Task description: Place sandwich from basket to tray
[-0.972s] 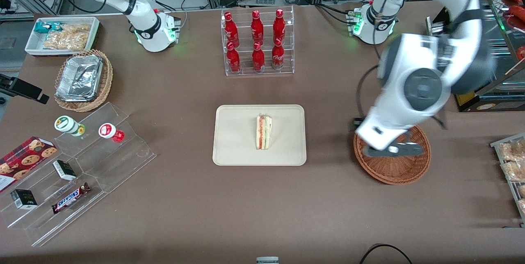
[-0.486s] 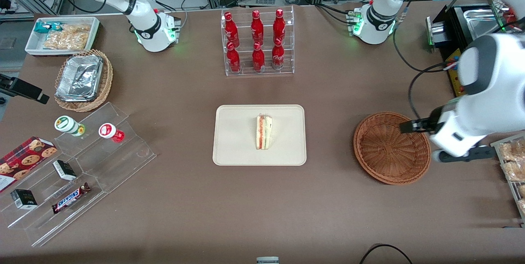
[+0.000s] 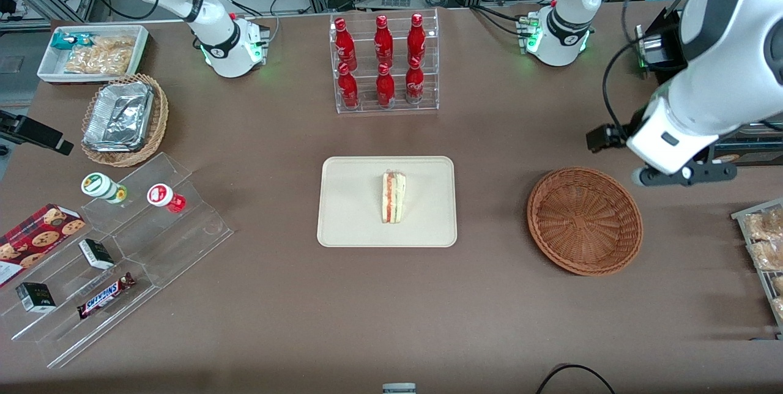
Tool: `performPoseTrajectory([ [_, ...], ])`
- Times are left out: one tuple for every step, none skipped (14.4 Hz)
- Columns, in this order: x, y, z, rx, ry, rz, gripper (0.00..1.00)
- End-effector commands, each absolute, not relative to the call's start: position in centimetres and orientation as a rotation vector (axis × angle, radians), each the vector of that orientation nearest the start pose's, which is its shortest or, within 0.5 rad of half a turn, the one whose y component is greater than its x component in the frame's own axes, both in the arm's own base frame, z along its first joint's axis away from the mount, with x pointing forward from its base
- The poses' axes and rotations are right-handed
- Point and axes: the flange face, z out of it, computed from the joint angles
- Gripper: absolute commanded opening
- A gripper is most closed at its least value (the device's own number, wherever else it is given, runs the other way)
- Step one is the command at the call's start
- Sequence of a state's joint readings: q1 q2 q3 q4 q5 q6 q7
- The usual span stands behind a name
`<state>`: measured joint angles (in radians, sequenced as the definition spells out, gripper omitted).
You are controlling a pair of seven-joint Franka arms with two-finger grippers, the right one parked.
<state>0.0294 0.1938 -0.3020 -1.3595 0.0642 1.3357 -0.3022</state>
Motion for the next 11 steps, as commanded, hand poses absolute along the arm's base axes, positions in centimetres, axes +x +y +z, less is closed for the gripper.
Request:
performPoseTrajectory([
  [54.0,-12.6,60.5,-3.038,-0.081,0.357,1.00],
  [54.0,-12.6,60.4,-3.038,-0.081,0.345,1.00],
  [54.1,-12.4,60.6,-3.044,-0.086,0.328,1.00],
  [54.2,-12.3,60.9,-3.050,-0.088,0.313,1.00],
  [54.5,-12.4,60.7,-3.051,-0.086,0.308,1.00],
  [54.8,-12.7,60.4,-3.057,-0.076,0.303,1.00],
  [54.9,-12.7,60.5,-3.064,-0.069,0.288,1.00],
  [55.1,-12.9,60.6,-3.070,-0.067,0.259,1.00],
  [55.2,-12.9,60.7,-3.073,-0.067,0.245,1.00],
  [55.1,-13.1,60.9,-3.068,-0.063,0.235,1.00],
  [54.8,-13.5,61.2,-3.058,-0.048,0.222,1.00],
])
